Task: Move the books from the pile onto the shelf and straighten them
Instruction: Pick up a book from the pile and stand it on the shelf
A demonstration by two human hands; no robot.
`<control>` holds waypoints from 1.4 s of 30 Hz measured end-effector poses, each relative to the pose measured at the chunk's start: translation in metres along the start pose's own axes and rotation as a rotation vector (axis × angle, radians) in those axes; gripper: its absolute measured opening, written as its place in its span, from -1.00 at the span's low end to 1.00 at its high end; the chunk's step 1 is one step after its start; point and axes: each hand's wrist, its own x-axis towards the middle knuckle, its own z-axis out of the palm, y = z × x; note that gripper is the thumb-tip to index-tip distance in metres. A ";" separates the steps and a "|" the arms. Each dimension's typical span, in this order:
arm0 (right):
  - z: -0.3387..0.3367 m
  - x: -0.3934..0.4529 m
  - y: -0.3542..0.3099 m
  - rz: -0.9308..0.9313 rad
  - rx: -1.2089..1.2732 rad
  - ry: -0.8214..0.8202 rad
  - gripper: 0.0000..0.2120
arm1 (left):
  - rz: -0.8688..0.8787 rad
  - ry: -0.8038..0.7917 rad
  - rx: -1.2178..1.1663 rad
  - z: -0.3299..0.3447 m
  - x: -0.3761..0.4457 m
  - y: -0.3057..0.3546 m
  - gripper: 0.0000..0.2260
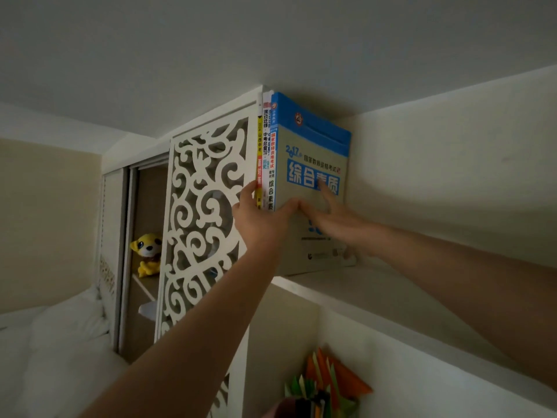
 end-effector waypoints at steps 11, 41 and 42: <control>0.013 -0.002 -0.037 -0.193 -0.034 0.070 -0.08 | 0.526 -0.508 0.304 -0.056 -0.019 -0.037 -0.44; -0.029 -0.381 0.087 -0.086 -0.283 0.083 -0.85 | 0.370 -1.425 0.842 -0.096 -0.312 0.030 -0.79; -0.034 -0.431 0.119 0.067 -0.356 0.026 -0.83 | 0.344 -1.587 0.850 -0.088 -0.354 0.021 -0.76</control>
